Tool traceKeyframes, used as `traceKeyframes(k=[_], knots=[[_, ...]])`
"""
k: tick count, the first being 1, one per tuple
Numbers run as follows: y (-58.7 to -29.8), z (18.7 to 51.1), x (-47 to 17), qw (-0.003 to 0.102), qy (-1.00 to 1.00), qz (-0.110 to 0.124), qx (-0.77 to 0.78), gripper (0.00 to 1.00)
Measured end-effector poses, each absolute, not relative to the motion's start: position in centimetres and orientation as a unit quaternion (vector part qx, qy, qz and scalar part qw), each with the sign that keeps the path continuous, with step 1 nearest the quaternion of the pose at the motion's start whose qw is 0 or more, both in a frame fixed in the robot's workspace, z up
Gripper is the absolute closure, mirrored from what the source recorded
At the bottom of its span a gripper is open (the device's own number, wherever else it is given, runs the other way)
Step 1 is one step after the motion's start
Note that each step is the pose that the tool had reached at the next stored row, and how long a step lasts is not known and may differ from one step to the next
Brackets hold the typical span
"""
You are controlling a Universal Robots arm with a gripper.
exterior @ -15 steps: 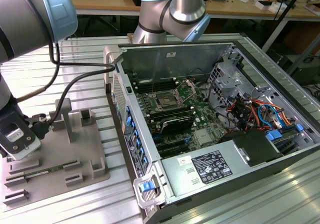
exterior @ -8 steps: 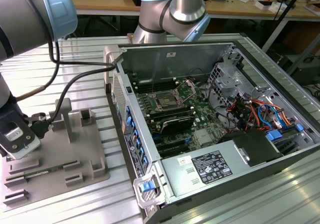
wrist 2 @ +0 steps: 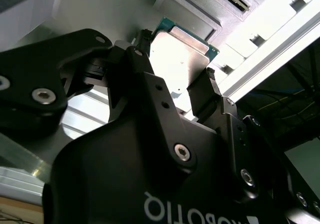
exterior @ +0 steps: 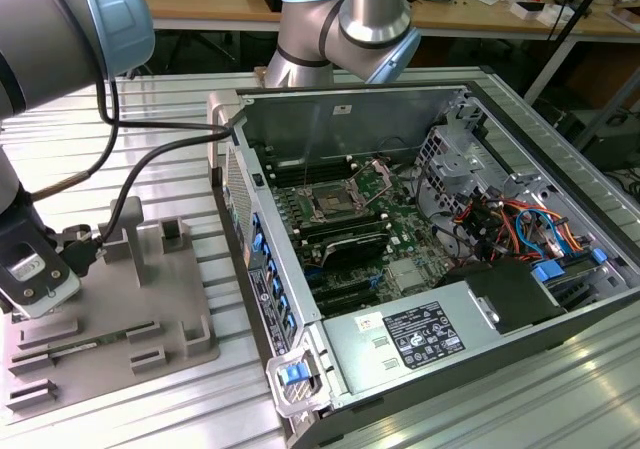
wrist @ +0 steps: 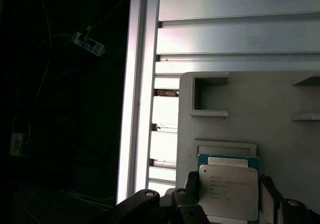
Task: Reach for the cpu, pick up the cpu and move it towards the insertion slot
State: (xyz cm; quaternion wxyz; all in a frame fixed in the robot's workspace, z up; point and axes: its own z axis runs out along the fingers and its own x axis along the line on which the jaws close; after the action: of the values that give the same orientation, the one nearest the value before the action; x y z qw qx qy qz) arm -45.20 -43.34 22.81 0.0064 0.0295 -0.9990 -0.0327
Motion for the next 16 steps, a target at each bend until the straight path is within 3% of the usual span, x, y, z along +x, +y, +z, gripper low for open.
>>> traceKeyframes(k=[16], knots=[[-43.34,23.18,-45.2,0.006,-0.999,-0.033,0.03,0.45]])
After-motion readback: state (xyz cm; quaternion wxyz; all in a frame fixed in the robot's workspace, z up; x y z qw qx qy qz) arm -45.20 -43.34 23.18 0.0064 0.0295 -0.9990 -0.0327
